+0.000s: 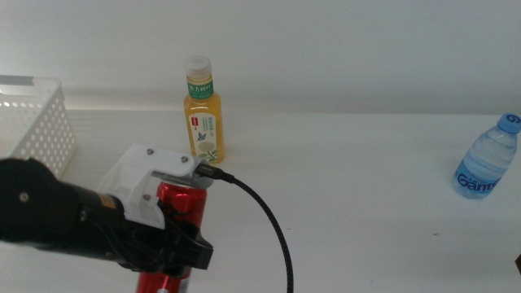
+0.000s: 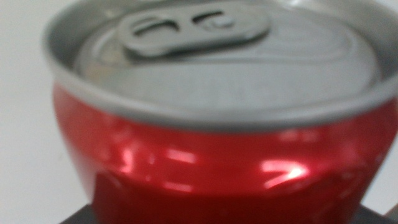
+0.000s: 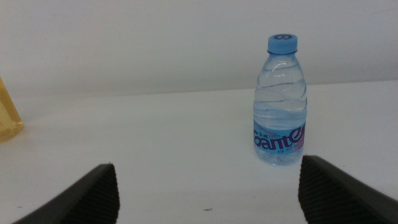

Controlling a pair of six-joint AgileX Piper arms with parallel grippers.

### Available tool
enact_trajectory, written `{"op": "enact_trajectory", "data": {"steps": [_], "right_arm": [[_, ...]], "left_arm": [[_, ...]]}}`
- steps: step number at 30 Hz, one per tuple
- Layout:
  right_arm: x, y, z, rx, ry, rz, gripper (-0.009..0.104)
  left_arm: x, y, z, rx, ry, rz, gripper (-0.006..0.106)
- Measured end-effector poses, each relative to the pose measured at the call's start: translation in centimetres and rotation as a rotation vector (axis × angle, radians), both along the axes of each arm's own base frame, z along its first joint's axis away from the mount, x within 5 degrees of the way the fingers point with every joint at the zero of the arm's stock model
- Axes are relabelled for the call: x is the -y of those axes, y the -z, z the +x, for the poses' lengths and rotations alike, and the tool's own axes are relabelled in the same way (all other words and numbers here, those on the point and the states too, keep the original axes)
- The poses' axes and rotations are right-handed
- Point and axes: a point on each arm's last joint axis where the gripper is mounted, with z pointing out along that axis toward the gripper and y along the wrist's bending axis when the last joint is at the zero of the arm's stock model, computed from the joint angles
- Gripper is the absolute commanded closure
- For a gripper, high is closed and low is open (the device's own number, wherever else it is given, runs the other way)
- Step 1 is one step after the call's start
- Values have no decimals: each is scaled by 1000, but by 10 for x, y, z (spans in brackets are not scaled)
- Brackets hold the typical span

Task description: Use arms to grab the bottles and put them into the dustbin to the left of the table.

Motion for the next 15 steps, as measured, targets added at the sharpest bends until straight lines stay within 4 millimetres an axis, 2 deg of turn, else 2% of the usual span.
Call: {"op": "enact_trajectory", "data": {"steps": [7,15], "right_arm": [[0,0,0,0,0,0,18],[0,0,0,0,0,0,18]], "left_arm": [[-8,-25,6,-71,26,123,102],[-48,-57,22,-144,-20,187,102]]}}
